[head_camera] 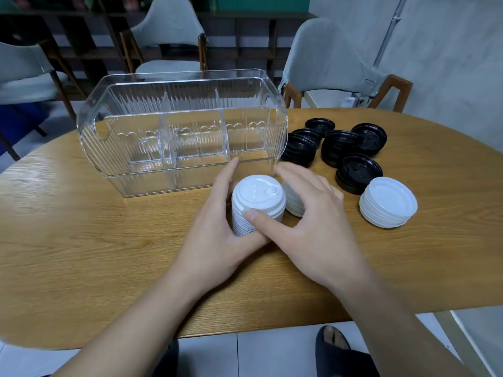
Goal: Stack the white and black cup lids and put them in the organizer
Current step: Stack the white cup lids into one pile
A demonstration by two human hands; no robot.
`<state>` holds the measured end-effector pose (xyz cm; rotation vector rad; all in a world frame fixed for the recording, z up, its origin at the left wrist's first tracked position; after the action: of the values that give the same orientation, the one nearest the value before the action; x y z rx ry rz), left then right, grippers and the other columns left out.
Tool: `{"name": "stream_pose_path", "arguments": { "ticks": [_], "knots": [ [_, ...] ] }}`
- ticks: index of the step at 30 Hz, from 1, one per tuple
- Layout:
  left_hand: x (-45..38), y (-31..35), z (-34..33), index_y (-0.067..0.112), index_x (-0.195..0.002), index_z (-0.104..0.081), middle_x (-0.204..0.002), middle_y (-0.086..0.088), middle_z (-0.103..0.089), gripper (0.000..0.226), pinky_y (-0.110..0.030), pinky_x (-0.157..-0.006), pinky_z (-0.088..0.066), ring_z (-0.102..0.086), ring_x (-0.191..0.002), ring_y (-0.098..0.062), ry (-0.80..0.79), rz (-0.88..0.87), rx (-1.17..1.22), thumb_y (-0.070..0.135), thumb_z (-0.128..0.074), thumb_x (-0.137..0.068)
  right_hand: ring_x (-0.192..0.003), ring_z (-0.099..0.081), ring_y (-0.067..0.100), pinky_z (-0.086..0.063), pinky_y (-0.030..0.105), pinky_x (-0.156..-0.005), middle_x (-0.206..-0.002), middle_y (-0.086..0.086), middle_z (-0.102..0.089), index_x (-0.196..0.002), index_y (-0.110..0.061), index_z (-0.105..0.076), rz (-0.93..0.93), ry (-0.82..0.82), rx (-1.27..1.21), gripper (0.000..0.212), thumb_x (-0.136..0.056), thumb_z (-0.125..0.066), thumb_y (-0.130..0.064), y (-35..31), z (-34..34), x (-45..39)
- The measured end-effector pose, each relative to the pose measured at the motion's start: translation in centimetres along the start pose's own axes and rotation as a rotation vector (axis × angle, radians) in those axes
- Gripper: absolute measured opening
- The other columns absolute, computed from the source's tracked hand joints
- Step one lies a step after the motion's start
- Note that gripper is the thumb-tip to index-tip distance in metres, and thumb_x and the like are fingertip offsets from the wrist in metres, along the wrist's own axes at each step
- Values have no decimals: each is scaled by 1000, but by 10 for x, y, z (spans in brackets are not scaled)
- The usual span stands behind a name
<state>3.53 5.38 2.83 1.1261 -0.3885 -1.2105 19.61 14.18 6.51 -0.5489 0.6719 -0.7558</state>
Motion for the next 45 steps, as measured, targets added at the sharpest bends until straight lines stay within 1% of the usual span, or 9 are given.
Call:
{"name": "stream_pose_path", "arguments": {
  "ticks": [3, 8, 14, 18, 25, 28, 32, 36, 45],
  "knots": [
    [2, 2, -2, 42, -175, -23, -139, 53, -55, 117, -2, -104, -40, -57, -136, 14, -2, 1, -23, 41, -95, -83, -149, -28, -13, -23, 34, -131, -158, -34, -47, -162, -48, -44, -15, -42, -71, 87, -86, -80, -66, -1, 4, 0],
    [2, 0, -1, 39, -176, -23, -135, 54, -55, 117, -1, -100, -40, -57, -132, 17, -1, 20, -22, 44, -94, -83, -140, -48, -13, -35, 19, -119, -141, -33, -65, -153, -42, -60, 0, -73, -190, 72, -87, -89, -49, 1, 0, -2],
    [2, -2, 0, 40, -177, -22, -137, 59, -50, 118, -1, -103, -37, -52, -136, 20, -3, 38, -36, 44, -95, -84, -140, -55, -10, -39, 21, -119, -144, -32, -66, -160, -42, -47, -53, -196, -355, 86, -88, -92, -30, 5, 4, -7],
    [1, -4, -1, 39, -177, -22, -136, 58, -52, 119, -2, -103, -39, -55, -134, 19, -1, 40, -46, 46, -96, -84, -139, -55, -11, -41, 25, -121, -143, -32, -67, -157, -39, -52, -58, -168, -327, 82, -86, -93, -35, 5, 5, -7],
    [2, -4, -1, 42, -176, -26, -132, 63, -50, 117, -1, -101, -40, -53, -131, 22, 23, 30, -89, 55, -93, -80, -136, -55, -15, -40, 8, -112, -143, -29, -67, -153, -38, -58, -44, -50, -218, 81, -82, -94, -48, 2, 2, 0],
    [2, -2, -2, 42, -172, -35, -139, 58, -50, 108, -5, -108, -40, -50, -135, 23, 21, 11, -113, 56, -92, -82, -138, -54, -12, -41, 9, -112, -145, -29, -65, -154, -41, -57, -47, -49, -198, 79, -84, -90, -53, 4, 4, 1],
    [0, -3, -2, 40, -167, -43, -160, 31, -53, 100, -29, -125, -42, -49, -150, 7, 28, 1, -135, 59, -92, -83, -136, -58, -3, -46, 26, -116, -142, -22, -67, -146, -33, -67, -44, 86, -133, 50, -103, -65, -56, 15, 17, -3],
    [0, -3, -2, 39, -167, -42, -161, 31, -50, 100, -20, -123, -36, -44, -150, 10, 36, 8, -147, 61, -90, -83, -129, -58, 12, -44, 49, -117, -136, -14, -67, -138, -26, -73, -21, 112, 130, 39, -102, -71, -42, 37, 18, -7],
    [-1, -2, -2, 39, -166, -44, -161, 30, -52, 97, -21, -123, -38, -47, -150, 8, 35, 13, -146, 58, -91, -84, -103, -60, 19, -30, 38, -112, -104, -12, -72, -100, -24, -83, 78, 120, 368, 10, -93, -86, -30, 50, 9, -9]
  ]
}}
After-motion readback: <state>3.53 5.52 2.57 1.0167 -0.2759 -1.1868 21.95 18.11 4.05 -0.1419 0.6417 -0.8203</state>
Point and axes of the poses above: each hand's wrist, its own x-axis away from the middle knuckle, its own z-axis out of the back of the hand, y = z × x, the point moved 3 cm from there along -x, towards the middle knuckle
